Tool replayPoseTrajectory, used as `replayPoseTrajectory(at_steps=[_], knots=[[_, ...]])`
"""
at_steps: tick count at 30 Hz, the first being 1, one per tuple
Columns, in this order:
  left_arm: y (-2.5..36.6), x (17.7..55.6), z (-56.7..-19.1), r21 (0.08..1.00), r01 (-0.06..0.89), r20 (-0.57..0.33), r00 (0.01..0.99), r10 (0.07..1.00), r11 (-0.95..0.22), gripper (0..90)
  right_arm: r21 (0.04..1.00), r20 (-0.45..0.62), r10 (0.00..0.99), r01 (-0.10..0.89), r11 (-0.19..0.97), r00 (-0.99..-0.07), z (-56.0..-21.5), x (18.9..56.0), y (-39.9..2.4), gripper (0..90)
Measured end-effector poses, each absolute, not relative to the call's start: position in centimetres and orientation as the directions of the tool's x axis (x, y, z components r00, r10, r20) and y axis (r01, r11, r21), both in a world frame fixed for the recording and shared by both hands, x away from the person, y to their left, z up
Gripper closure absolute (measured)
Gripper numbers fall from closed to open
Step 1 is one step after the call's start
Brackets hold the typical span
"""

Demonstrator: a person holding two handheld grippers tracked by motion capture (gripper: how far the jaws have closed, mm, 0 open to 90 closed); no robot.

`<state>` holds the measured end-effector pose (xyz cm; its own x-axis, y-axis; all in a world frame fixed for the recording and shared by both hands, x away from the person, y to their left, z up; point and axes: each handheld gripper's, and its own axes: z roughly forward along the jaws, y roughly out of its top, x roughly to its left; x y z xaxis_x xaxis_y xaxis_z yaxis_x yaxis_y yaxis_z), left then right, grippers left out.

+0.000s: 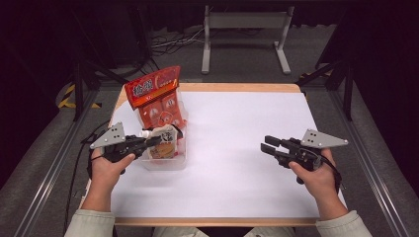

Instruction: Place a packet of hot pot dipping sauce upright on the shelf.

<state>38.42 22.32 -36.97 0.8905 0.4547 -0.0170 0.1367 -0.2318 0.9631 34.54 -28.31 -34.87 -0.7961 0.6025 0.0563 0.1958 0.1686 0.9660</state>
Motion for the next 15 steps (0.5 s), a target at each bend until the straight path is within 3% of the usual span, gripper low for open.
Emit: replayPoseTrajectory(at_steps=[15], knots=[[22.5, 38.4, -39.5, 0.955, 0.214, -0.102, 0.887, 0.451, -0.205, 88.6, 0.968, 0.055, 0.61, 0.192, 0.162, -0.79, -34.6, 34.5, -28.7, 64.5]])
